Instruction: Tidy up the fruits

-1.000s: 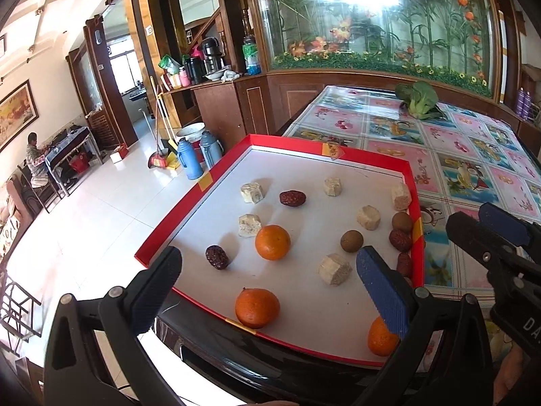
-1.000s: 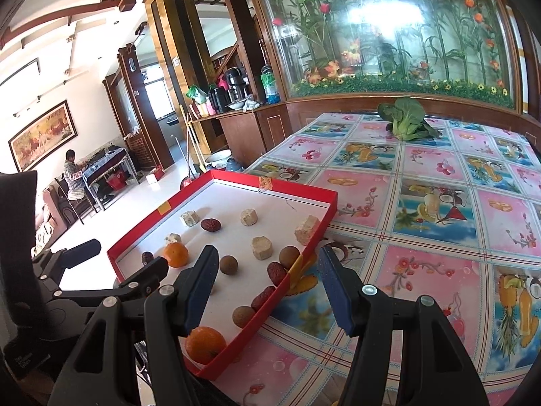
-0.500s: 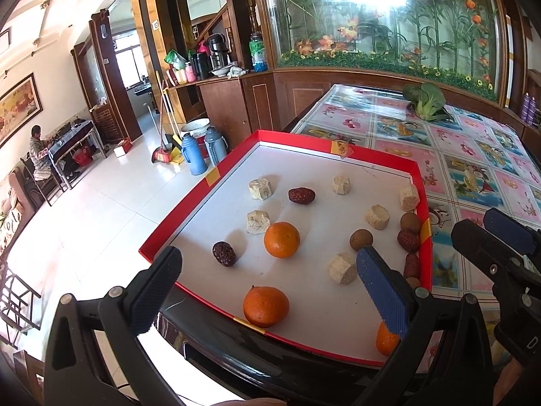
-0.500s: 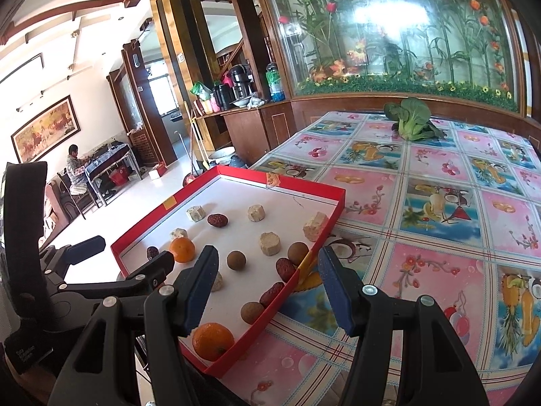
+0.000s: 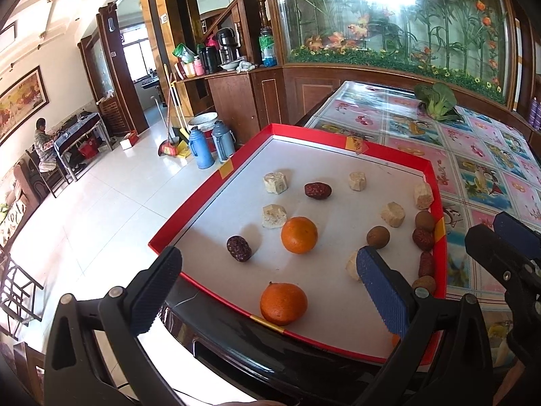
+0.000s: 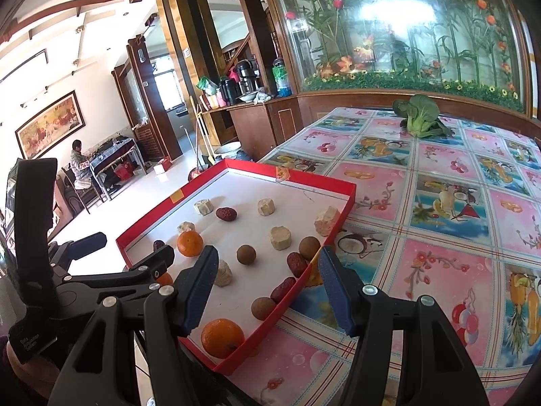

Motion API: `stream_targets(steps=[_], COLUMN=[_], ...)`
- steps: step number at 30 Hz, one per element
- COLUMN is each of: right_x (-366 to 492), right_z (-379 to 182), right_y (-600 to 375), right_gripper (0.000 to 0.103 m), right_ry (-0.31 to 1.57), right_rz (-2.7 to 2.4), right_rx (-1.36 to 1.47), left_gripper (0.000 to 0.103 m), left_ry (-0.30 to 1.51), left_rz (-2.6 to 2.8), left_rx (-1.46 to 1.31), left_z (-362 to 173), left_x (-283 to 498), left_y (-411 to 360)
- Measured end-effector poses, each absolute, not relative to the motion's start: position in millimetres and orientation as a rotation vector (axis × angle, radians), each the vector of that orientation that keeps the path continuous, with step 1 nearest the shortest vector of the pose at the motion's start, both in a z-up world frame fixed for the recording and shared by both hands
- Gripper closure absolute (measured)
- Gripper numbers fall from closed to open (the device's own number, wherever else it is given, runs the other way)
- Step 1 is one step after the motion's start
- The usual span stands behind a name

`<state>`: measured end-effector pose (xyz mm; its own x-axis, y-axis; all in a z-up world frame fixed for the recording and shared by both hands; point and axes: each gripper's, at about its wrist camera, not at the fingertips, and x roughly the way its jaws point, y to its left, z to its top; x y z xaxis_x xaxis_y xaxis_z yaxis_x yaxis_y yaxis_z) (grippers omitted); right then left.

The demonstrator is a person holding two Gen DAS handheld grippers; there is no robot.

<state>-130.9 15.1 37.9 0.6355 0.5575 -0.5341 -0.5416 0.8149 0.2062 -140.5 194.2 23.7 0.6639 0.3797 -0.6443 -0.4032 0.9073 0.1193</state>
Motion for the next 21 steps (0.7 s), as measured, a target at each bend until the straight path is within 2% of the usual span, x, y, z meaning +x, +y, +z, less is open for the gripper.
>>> stream_targets(steps=[21], right_x=[-131.1], right_z=[36.2], right_y=[22.7], right_gripper=[0.042], right_ry=[0.635], right_rz=[0.648], right_rx=[0.017], left_gripper=[0.000], left_ry=[0.737], left_rz=[0.457], left_rx=[-0.042], left_z=[17.6], left_x=[-135.0], left_y=[201.8])
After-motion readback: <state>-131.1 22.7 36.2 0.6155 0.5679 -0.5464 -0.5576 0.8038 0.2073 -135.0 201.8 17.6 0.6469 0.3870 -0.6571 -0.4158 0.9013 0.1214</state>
